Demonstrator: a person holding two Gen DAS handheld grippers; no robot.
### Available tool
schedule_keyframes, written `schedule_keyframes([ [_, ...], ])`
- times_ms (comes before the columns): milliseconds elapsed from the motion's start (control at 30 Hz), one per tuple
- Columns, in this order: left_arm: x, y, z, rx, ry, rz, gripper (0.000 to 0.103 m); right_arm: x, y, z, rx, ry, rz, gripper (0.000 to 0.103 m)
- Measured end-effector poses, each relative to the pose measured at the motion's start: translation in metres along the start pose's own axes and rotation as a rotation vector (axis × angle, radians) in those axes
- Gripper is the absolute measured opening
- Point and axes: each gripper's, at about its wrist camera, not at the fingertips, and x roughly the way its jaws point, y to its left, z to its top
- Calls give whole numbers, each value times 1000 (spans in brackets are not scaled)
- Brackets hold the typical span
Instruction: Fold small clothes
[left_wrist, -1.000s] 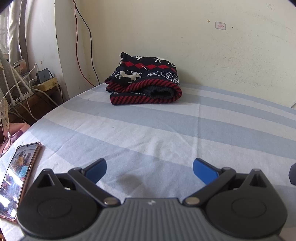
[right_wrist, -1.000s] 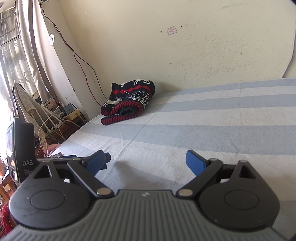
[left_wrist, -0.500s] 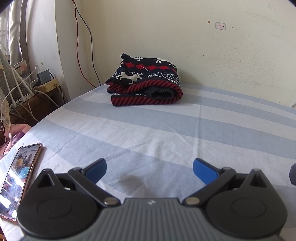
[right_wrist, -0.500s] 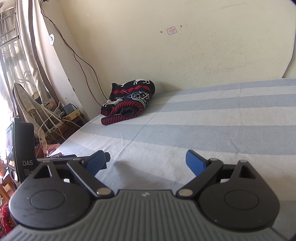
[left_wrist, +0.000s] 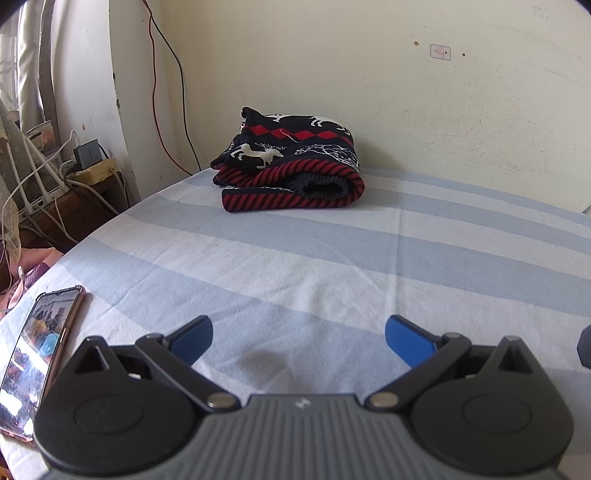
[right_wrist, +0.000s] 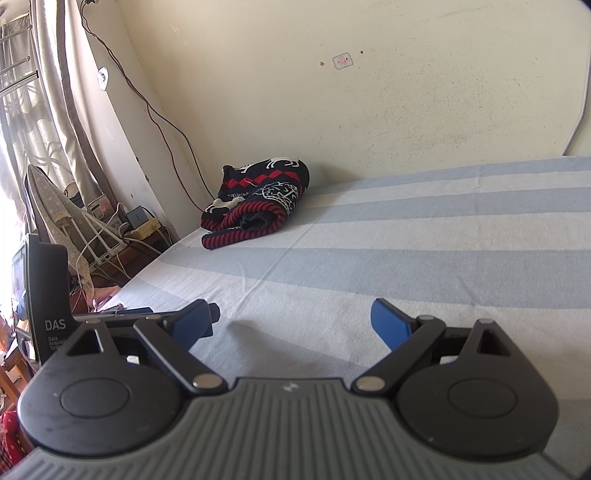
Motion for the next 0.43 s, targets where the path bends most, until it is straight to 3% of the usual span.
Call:
schedule_keyframes([
  [433,-2,-2,0,22,-27,-11,103,0,0,0,1,0,0,96],
])
